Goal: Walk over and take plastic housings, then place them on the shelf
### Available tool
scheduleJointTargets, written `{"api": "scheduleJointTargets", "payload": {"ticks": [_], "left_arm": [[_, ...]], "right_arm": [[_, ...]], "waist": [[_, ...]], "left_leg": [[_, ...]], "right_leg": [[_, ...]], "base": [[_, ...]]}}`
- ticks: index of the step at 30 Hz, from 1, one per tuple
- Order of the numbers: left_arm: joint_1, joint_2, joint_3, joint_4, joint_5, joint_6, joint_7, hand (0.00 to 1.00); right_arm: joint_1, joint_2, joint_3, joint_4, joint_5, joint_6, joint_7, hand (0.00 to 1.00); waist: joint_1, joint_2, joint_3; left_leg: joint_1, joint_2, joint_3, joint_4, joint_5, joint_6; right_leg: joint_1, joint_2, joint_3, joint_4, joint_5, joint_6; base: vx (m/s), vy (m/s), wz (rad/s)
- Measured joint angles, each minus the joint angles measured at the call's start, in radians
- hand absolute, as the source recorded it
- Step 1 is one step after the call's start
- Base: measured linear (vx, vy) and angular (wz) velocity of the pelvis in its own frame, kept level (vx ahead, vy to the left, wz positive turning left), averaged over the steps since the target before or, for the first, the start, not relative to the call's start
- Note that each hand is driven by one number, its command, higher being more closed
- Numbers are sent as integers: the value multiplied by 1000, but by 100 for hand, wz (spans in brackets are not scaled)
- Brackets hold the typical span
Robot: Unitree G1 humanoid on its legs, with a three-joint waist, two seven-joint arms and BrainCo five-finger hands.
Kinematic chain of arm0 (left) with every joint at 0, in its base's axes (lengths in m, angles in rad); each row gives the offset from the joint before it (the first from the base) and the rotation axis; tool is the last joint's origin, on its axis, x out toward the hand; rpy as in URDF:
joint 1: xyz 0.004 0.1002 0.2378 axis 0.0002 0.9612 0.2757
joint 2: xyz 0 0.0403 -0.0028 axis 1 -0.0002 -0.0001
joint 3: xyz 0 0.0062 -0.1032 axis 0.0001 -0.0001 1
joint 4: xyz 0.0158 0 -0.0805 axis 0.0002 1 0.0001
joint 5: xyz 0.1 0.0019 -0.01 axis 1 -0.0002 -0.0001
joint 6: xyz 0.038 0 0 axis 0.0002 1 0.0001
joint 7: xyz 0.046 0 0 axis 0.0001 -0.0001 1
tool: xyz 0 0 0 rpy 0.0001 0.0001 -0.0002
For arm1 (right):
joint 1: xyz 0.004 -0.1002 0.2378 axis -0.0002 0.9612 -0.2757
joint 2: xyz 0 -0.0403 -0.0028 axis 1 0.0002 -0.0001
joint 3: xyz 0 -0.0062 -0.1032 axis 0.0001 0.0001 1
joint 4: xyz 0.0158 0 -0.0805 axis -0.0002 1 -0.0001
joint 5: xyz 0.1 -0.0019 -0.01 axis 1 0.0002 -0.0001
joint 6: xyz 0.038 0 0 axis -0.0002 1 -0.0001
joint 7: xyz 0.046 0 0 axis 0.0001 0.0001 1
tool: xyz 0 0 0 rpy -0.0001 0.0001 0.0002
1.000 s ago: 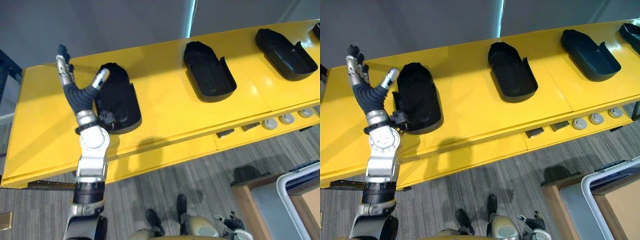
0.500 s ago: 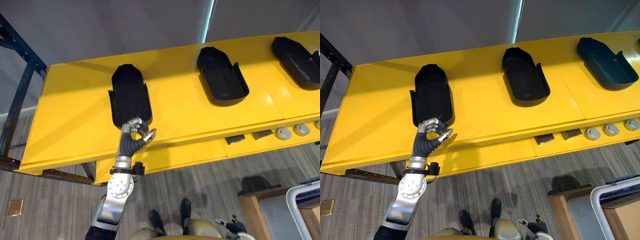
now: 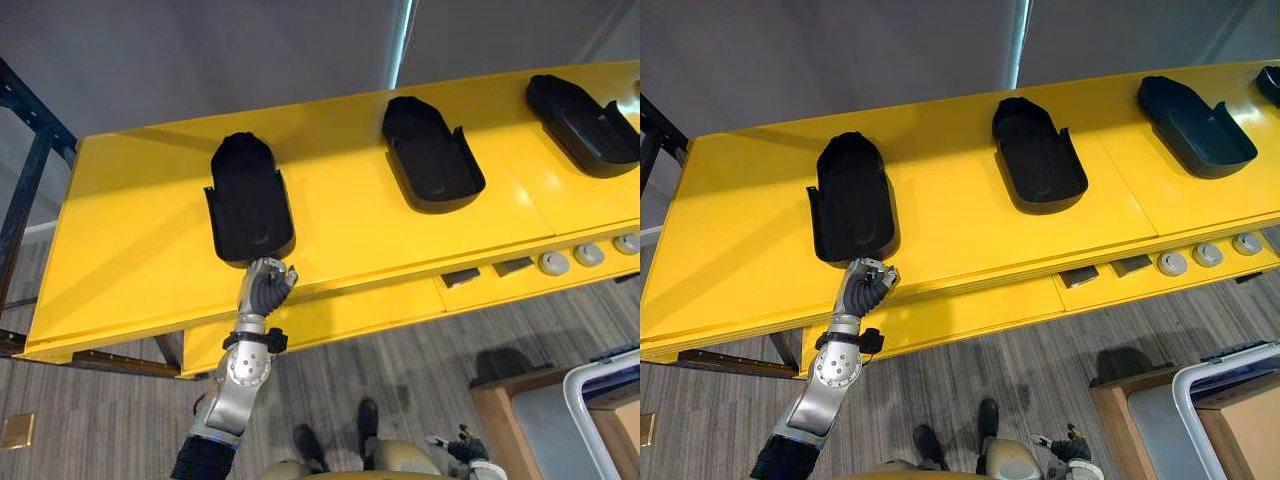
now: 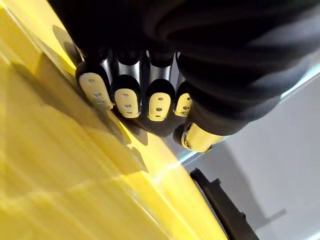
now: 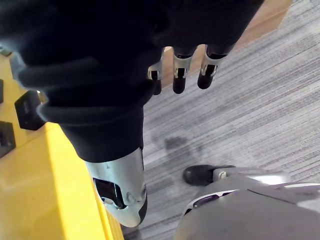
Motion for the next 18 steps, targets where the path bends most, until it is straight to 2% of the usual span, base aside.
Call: {"api": "scheduleJointTargets", "payload": {"ticks": [7,11,18], "left_arm": [[-59,-1,33,61,1,20,14,100],[-69,-1,51,75,-1,20,13,100],[-139,2,60,141,-5,21,10,100]], "right_arm": [[-2,6,-3,-10,0,5,0,0],[-5,11,-9,-16,-1,6,0,0],[-7,13,-9,-19,-14,7,2,0]], "waist": [[-8,-1,-11],[-23,-1,-11],[-26,-3,-12]], "left_leg": [[-6,-1,4,0,0,0],[-6,-1,3,0,0,0],[-6,-2,0,-1,0,0]], "right_leg": [[-7,-1,4,0,3,1],[-7,-1,3,-1,3,1],[-6,-2,0,-4,3,1]], "base": [[0,0,0],[0,0,0],[0,0,1]]}}
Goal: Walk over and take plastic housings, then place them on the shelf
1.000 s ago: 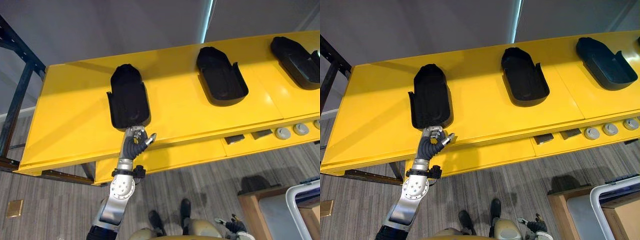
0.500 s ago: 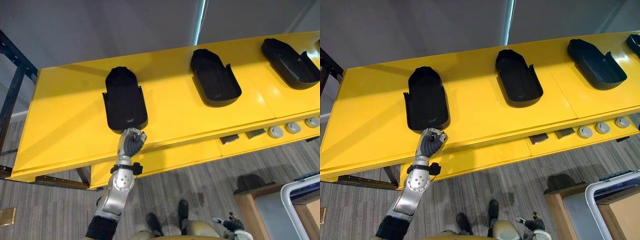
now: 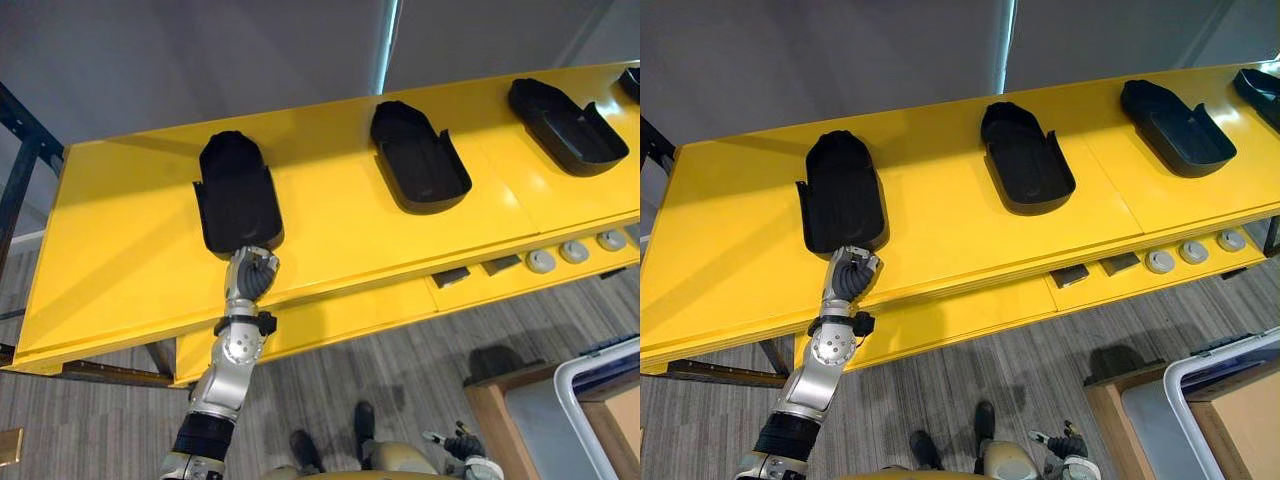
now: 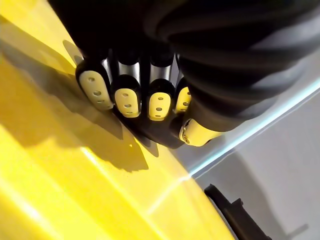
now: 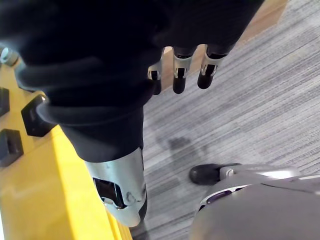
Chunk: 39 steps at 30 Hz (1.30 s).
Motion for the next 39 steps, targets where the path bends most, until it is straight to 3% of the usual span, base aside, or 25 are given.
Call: {"api": "scheduleJointTargets", "payload": {"ticks": [5,15,20,22,24,28,30,31,34,35,39], "left_arm": [[-20,19,1,17,-11,-1,-1,100],[-35,19,-1,19,-61,1,-5,100],[39,31,14,-240,-112,-15,-5,100],[92,31,104,-423,-168,-72,-1,100],[112,29,213,-486,-229,-118,21,100],[154,-20,481,-491,-428,-188,148,100],[210,-42,536,-485,-478,-194,194,100],[270,-62,571,-459,-511,-193,220,100],[353,-95,603,-360,-567,-169,219,100],[375,-111,625,-279,-609,-147,213,0],[411,-147,668,43,-708,-65,156,0]], "right_arm": [[-9,4,0,0,-10,-1,0,0],[-9,4,0,3,-11,-1,0,0],[-10,3,-11,36,-10,-2,0,0],[-9,2,-17,42,-7,-2,-1,0],[-3,0,-19,45,-3,-3,0,0],[8,-8,-21,64,-3,-2,-1,0],[10,-8,-21,63,-3,-1,-2,0],[20,-8,-20,57,-3,-1,-5,0],[35,3,-16,23,-3,0,-8,0],[36,6,-12,7,-3,1,-8,0],[31,39,4,-58,-3,7,-6,0]], "waist": [[-23,0,0],[-24,-1,0],[-22,-1,0],[-17,-1,0],[-7,-1,0],[35,-2,0],[39,-2,0],[56,-5,-4],[82,-17,-12],[89,-23,-19],[93,-33,-33]], "left_leg": [[-2,-1,-5,-1,0,0],[2,-2,-10,-1,1,2],[14,-3,-26,0,3,4],[16,-4,-33,0,4,6],[23,-4,-40,2,5,7],[32,-3,-65,2,2,3],[32,-2,-79,3,2,3],[33,-1,-90,3,0,3],[34,2,-99,3,-3,6],[34,4,-98,5,-5,4],[51,9,-87,14,-4,-3]], "right_leg": [[0,-1,-5,0,0,0],[5,-2,-13,3,0,0],[24,-6,-27,3,0,0],[29,-8,-33,3,0,0],[40,-9,-38,3,-1,0],[62,-11,-61,4,-4,1],[70,-13,-73,4,-7,1],[79,-14,-86,4,-14,3],[90,-13,-101,4,-25,2],[92,-12,-103,4,-28,0],[103,-9,-105,4,-32,-2]], "base": [[0,0,2],[0,0,1],[0,15,11],[-15,24,10],[-23,21,9],[-43,25,20],[-33,31,29],[-19,29,26],[-9,22,18],[8,17,6],[61,4,-3]]}}
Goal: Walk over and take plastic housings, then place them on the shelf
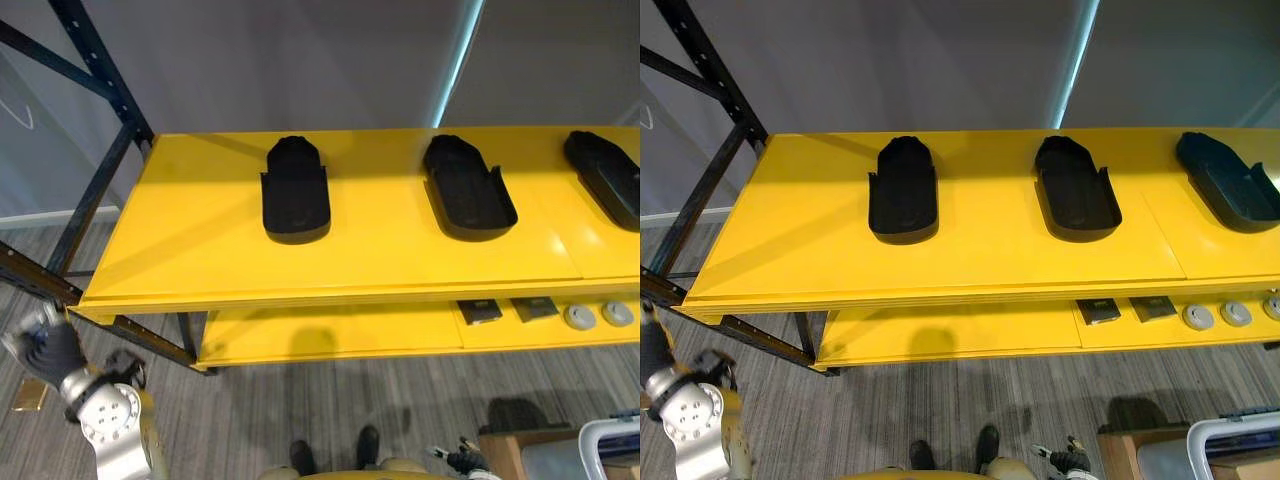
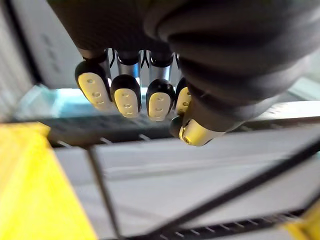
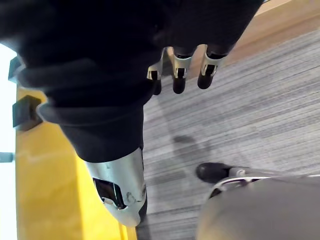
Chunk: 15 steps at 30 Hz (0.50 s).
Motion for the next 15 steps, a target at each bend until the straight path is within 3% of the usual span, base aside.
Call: {"api": "scheduleJointTargets", "payload": {"ticks": [2,7,15], "left_arm": [[13,-20,-9,193,39,65,-81,0],[3,-45,-49,457,81,84,-195,0],[-20,-44,-178,593,171,89,-271,0]], "right_arm": [[1,31,9,-23,0,3,1,0],[-6,44,9,-31,0,18,0,0],[-8,33,-25,-17,-2,19,-3,0]], "waist": [[0,2,-10],[0,8,-31],[1,27,-29]], "left_leg": [[16,2,6,12,-9,-10],[28,7,22,11,-23,-20],[50,15,35,9,-27,-26]], "right_leg": [[27,0,5,0,-11,8],[24,1,11,23,-33,7],[25,12,36,27,-42,6]], "base": [[37,14,-5],[22,12,-5],[24,-13,-9]]}}
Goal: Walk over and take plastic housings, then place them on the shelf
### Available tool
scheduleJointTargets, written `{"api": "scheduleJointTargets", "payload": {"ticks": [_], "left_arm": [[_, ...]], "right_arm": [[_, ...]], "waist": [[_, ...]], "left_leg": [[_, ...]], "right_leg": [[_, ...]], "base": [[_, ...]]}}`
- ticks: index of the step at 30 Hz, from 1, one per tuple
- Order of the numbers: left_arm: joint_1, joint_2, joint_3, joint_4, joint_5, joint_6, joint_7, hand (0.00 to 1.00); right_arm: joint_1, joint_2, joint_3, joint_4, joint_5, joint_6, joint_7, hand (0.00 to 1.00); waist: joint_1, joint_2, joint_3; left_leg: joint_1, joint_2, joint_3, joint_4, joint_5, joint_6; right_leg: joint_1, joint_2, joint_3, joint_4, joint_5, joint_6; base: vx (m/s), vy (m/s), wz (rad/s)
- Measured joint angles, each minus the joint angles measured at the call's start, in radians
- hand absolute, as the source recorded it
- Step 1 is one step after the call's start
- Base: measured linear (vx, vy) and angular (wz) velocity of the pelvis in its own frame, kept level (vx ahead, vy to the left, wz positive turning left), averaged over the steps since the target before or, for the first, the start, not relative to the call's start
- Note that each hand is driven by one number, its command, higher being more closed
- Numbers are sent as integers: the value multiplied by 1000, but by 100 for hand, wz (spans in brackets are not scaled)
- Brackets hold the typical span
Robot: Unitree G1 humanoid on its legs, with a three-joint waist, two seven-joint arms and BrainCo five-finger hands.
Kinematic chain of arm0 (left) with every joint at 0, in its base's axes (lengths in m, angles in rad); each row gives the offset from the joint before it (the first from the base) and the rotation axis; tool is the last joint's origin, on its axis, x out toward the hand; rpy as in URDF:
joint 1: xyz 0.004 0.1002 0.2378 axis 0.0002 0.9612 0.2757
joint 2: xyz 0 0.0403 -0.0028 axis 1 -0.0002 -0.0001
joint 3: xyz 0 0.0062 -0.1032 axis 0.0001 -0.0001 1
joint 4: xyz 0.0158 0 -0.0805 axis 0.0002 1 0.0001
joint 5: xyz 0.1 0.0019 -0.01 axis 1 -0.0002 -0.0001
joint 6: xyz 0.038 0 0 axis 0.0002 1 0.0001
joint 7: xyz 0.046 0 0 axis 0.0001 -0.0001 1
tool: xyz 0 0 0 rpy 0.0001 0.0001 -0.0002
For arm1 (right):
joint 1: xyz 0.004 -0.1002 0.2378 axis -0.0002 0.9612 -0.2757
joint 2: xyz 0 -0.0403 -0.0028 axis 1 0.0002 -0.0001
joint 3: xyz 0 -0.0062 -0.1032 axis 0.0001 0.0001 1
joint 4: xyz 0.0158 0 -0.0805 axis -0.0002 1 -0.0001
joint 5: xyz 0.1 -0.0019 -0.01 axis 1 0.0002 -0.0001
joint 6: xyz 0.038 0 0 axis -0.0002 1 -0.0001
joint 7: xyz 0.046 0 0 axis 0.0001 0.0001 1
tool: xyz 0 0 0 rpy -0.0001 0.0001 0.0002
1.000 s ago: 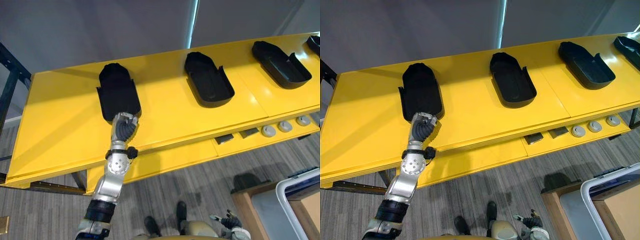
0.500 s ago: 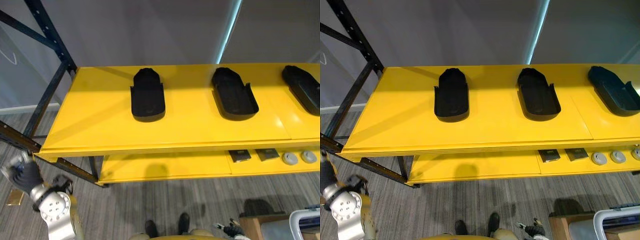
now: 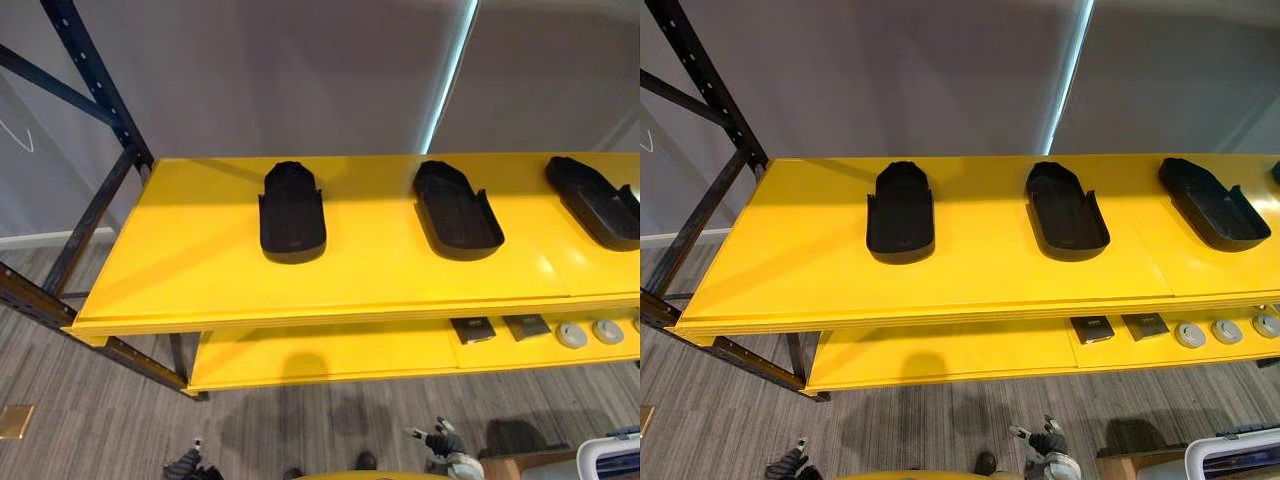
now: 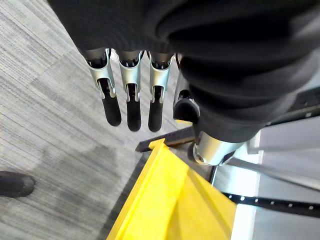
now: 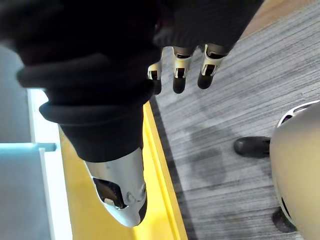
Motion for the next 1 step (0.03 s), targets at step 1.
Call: {"api": "scheduleJointTargets", "payload": {"ticks": [1], "left_arm": [[-4,1,-18,4,12,0,-7,0]], "right_arm": [[0,-2,0,0,-1,0,0,0]], "waist": [[-1,2,1]], "left_leg": [[0,0,1,0,0,0]], "right_leg": [[0,1,1,-1,0,0]], "base": [[34,-8,-6]]}}
